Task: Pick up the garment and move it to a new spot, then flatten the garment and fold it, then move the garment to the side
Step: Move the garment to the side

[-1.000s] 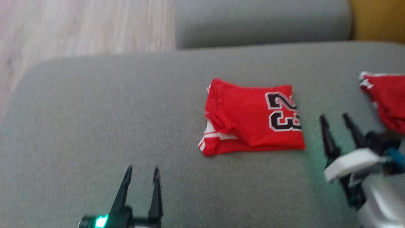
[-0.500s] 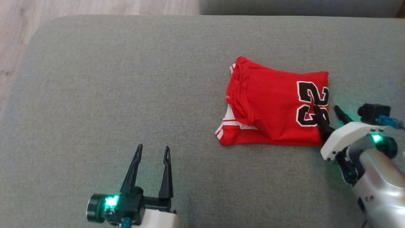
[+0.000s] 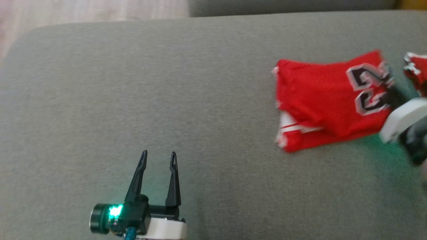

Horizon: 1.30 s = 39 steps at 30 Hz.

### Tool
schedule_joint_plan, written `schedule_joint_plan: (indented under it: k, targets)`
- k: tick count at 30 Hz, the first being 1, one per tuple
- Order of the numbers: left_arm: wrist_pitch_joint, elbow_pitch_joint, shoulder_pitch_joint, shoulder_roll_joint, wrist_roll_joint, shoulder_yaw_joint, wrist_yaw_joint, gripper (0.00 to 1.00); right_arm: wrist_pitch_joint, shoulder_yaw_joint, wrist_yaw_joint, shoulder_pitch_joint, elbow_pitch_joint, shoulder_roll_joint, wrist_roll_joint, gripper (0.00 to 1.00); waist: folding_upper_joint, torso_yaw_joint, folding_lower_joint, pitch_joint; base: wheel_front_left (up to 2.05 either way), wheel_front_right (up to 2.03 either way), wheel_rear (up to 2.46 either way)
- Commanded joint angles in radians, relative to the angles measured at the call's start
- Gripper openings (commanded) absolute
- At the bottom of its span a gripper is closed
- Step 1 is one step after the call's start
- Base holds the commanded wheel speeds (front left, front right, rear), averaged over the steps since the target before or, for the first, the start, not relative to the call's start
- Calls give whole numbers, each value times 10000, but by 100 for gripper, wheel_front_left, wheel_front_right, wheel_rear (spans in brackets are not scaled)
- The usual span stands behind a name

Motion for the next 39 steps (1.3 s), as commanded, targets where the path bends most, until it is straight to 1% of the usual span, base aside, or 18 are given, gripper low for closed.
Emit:
schedule_joint_plan:
  k: [1, 2, 3, 7, 12, 13, 14, 15, 16, 20, 22, 25, 26, 27, 31, 35, 37, 39]
  targets:
    - [-51, -364, -401, -60, -51, 269, 55, 100, 59, 168, 67, -520, -451, -694, -200, 0, 0, -442, 1, 327, 0, 0, 0]
    - [-51, -357, -488, -60, -39, 242, 52, 100, 142, 182, 67, -648, -557, -999, -287, 0, 0, -536, 1, 420, 0, 0, 0]
    - [-51, -357, -488, -60, -39, 242, 52, 100, 142, 182, 67, -648, -557, -999, -287, 0, 0, -536, 1, 420, 0, 0, 0]
    - [-51, -340, -894, -60, -30, 143, 93, 100, 519, 189, 67, -1070, -1000, -2295, -526, 0, 0, -822, 1, 880, 0, 0, 0]
    - [-51, -341, -1356, -60, -58, -6, 184, 100, 1092, 31, 67, -1229, -1573, -3968, -439, 0, 0, -921, 1, 1417, 0, 0, 0]
    - [-51, -345, -1430, -60, -67, -32, 203, 100, 1143, -32, 67, -1247, -1643, -4293, -419, 4, 0, -924, 1, 1509, 0, 0, 0]
    - [-51, -345, -1499, -60, -80, -59, 222, 100, 1168, -100, 67, -1256, -1691, -4584, -417, 20, 0, -921, 1, 1583, 0, 0, 0]
    - [-51, -336, -1557, -60, -100, -82, 237, 100, 1191, -186, 67, -1248, -1705, -4797, -390, 46, 0, -912, 1, 1635, 0, 0, 0]
    - [-51, -318, -1606, -60, -128, -101, 249, 100, 1229, -284, 67, -1227, -1680, -4936, -348, 100, 0, -897, 1, 1664, 0, 0, 0]
    - [-51, -270, -1717, -60, -312, -138, 351, 100, 1157, -635, 67, -973, -1557, -4967, -294, 100, 0, -765, 1, 1477, 0, 0, 0]
    - [-51, -246, -1666, -60, -461, -126, 352, 100, 874, -837, 67, -738, -1457, -4686, -446, 100, 0, -683, 1, 1157, 0, 0, 0]
    - [-51, -220, -1443, -60, -640, -13, 287, 100, 279, -1185, 67, -167, -1375, -3741, -557, 100, 0, -578, 1, 481, 0, 0, 0]
    - [-51, -196, -1332, -60, -699, 31, 213, 100, 70, -1276, 67, 98, -1370, -3298, -555, 100, 0, -548, 1, 169, 0, 0, 0]
    - [-51, -139, -1038, -60, -789, 146, 72, 100, -366, -1388, 67, 693, -1433, -2359, -586, 100, 0, -499, 1, -438, 0, 0, 0]
    - [-51, 241, -349, -59, -768, 460, -209, 100, -1262, -1329, 67, 2118, -1747, -439, -693, 100, 0, -414, 1, -1776, 0, 0, 0]
    - [-51, 389, 218, -4, -689, 876, -401, 100, -1751, -1263, 67, 3649, -2572, 1141, -666, 100, 0, -344, 1, -2643, 0, 0, 0]
    - [-51, 419, 435, 2, -654, 1113, -454, 100, -1796, -1433, 67, 4350, -3184, 1710, -809, 100, 0, -329, 1, -2967, 0, 0, 0]
    - [-51, 378, 622, 22, -531, 1286, -510, 100, -1802, -1680, 67, 5048, -4193, 2165, -1293, 100, 0, -364, 1, -3198, 0, 0, 0]
